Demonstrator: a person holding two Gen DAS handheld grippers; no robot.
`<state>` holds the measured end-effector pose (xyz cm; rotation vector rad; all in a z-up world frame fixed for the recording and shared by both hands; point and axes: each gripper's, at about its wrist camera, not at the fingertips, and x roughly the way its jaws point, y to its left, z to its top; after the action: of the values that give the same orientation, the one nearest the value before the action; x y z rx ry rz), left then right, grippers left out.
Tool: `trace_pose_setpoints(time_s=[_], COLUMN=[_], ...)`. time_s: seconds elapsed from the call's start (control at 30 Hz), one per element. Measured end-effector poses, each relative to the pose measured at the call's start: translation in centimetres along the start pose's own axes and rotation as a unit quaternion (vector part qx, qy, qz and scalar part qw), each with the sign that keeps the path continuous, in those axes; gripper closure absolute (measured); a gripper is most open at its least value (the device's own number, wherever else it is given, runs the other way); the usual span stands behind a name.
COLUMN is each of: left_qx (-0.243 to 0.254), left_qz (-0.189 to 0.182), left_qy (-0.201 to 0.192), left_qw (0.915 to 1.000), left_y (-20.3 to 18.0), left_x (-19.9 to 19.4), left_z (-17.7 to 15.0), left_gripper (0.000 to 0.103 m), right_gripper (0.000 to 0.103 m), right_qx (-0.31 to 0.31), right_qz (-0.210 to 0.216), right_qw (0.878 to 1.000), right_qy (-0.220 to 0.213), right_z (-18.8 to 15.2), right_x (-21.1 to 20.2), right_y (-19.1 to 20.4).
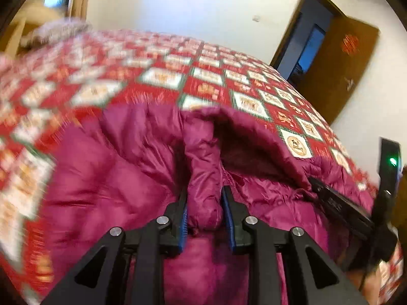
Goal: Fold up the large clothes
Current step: 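Fold the hem up toward the collar with both grippers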
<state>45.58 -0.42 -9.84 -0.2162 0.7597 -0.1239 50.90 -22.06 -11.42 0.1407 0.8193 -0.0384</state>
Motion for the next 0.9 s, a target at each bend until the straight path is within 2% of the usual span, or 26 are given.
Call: trace_pose_setpoints(time_s=[0.07,0.17,0.23,0.3,0.4,0.53,0.6,0.63,0.67,0.8,0.9], left_qx=[0.018,0.013,0.016,0.028,0.038,0.033,0.028,0.024,0.022,0.054,0.063], left_qz=[0.001,-0.022,-0.031,-0.025,-0.012,0.040,0.039,0.027,0.030,0.063,0.070], left_qy=[-0.031,-0.070,-0.061,-0.044,-0.010,0.055,0.072,0.059,0.038,0.042,0.037], left_qw=[0.9994,0.9972,0.9975,0.9983,0.9991,0.9971,0.9963,0.9976,0.9986,0.9957,0.9948], left_y=[-0.7,-2.1,-3.6,-5.1,-6.0,-4.0,-2.7,-2.3,-2.2,-3.4,-3.6], left_x=[-2.2,-4.3,-3.3,-1.2,2.7,7.1,8.2,8.0,7.2,7.9,8.0], left_z=[0.9,3.6,6.2,8.2,9.6,6.6,4.2,3.1,2.4,2.1,1.9], left_gripper=[0.078,0.075,0.066,0.066,0.066,0.066,0.066,0.066,0.066,0.066,0.066], right_gripper=[0.088,0.088,0.088,0.088,0.088,0.088,0.088,0.088,0.088,0.086,0.086], right_qx=[0.008,0.010,0.006,0.003,0.001,0.005,0.006,0.006,0.004,0.003,0.001], right_qz=[0.010,0.012,0.008,0.005,0.003,0.008,0.013,0.013,0.013,0.015,0.011], right_qw=[1.000,1.000,1.000,1.000,1.000,1.000,1.000,1.000,1.000,1.000,1.000], right_qy=[-0.003,-0.004,-0.007,-0.009,-0.012,-0.012,-0.014,-0.014,-0.014,-0.013,-0.015], right_z=[0.0,0.1,0.0,0.0,-0.1,-0.1,-0.1,-0.1,-0.1,-0.1,-0.2], right_x=[0.2,0.5,0.3,0.2,0.2,0.1,0.1,0.1,0.1,0.1,-0.1], right_y=[-0.3,-0.4,-0.4,-0.2,0.0,0.0,0.0,0.0,0.1,0.1,0.2])
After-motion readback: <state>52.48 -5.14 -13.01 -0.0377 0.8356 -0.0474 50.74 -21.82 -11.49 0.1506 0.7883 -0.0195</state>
